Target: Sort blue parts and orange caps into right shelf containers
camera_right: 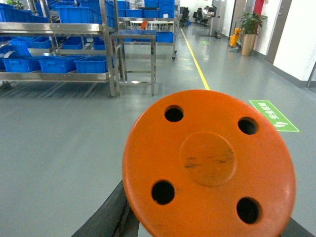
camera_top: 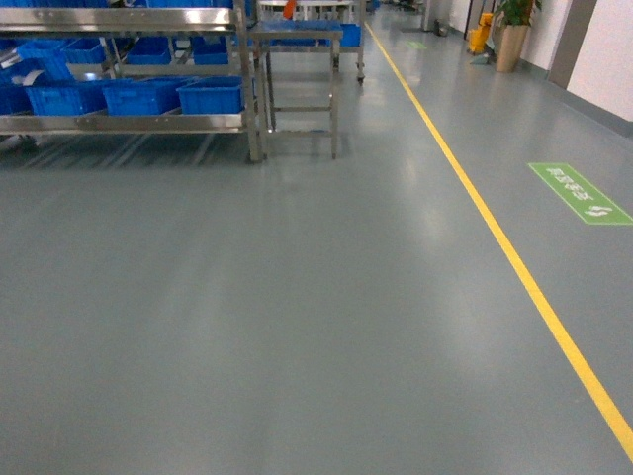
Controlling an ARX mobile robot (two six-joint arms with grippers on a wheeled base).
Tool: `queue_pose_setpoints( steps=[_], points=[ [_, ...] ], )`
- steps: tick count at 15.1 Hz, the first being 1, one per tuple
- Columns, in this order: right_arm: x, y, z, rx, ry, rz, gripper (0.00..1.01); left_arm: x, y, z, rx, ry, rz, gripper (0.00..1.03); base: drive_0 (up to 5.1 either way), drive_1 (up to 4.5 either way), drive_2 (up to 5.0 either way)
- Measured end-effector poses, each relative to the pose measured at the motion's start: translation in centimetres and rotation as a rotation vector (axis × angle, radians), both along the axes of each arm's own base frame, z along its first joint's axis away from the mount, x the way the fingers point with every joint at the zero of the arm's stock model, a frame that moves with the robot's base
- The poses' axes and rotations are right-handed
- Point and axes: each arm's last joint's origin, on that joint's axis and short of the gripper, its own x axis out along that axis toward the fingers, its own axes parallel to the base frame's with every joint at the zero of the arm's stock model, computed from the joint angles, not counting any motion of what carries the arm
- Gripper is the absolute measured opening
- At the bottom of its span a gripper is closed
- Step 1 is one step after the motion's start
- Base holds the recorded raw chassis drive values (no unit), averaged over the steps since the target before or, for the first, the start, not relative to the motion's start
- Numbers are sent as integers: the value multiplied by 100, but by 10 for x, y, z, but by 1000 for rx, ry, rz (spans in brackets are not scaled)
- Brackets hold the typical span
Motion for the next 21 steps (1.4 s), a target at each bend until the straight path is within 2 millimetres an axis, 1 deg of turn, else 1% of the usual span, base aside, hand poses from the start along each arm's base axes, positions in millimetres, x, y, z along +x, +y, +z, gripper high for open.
queue_pose_setpoints(
  steps=[5, 21],
  points=[
    [0, 0, 0, 0, 2, 0, 43, 0, 0, 0, 0, 0, -1, 43, 89, 517, -340],
    [0, 0, -1, 0, 5, 0, 43, 0, 0, 0, 0, 2, 0, 43, -11, 418, -440]
  ],
)
